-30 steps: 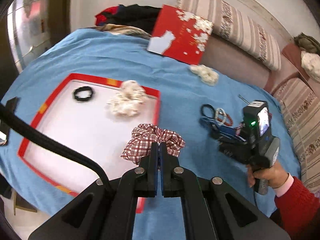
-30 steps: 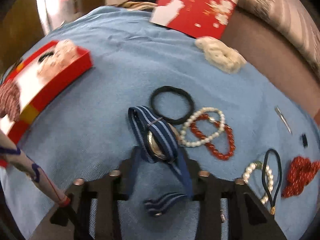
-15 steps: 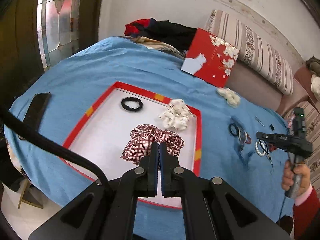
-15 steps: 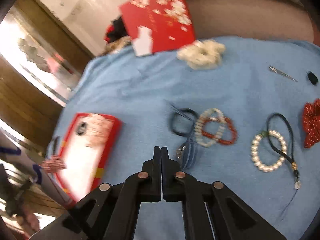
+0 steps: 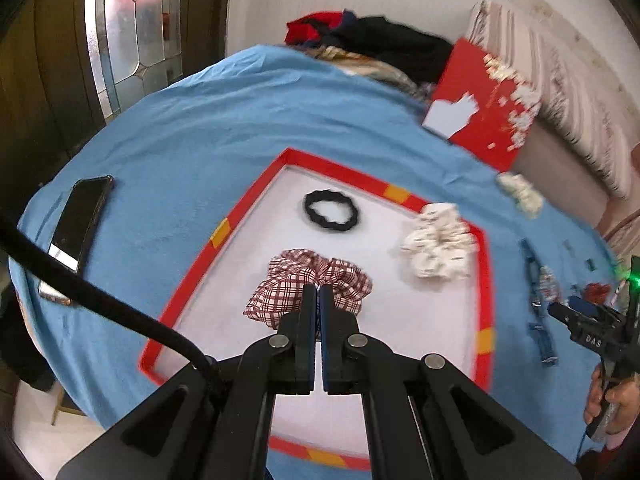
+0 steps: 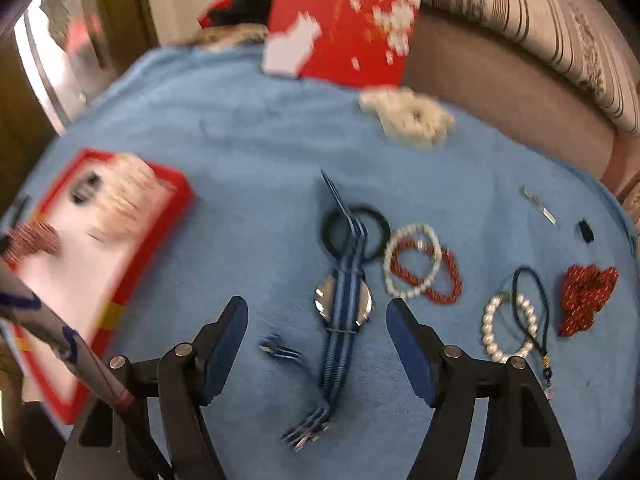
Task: Organize jewelry
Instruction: 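Carry the gingham scrunchie into the tray and open left tool while right tool carries the watch, then lower the blue striped watch into the tray and open the right tool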
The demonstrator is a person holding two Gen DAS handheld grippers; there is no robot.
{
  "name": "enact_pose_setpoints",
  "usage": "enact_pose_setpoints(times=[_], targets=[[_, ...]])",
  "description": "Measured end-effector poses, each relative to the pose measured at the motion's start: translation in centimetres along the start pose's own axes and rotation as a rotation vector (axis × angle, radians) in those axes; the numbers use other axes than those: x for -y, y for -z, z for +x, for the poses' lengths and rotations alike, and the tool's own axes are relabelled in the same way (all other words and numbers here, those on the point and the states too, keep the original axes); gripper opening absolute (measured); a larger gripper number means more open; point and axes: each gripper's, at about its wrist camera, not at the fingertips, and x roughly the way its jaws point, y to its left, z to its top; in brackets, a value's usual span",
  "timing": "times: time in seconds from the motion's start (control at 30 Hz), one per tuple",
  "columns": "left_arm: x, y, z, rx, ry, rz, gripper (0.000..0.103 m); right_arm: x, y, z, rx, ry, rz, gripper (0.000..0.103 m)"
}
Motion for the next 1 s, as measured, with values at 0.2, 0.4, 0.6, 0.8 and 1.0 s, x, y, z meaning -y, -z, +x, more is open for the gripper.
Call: enact_pose_setpoints(times=[0.2,0.4,0.6,0.8,1.0], targets=[[-1.0,-1.5,2.1,-0.023,-0.129,0.004,0.002,1.6,0.4,3.5,-0.060,0.019,0.078,0.037],[-2.5,-0.6,-2.3,0.046,-0.037,-0.085,0.005,5.5,0.6,1.1,-0.035,-0.209,0.295,0.037],[-4.3,0.9,-6.2,0.104,0.006,-0.140,0.007,1.9,-1.8,-5.9,0.086,-0.458,0.287,0.037],[-6.2,2.4,-7.8,0.126,0.002,-0.209,0.008,-8.3,-2.9,-5.5,-0.010,-0.715,0.178,0.037],[-7.2,3.2,-7.3,0.108,0.018,-0.244,0.008,-16.5,-0.9,1.7,-0.229,-0.834,0.138,0.037]])
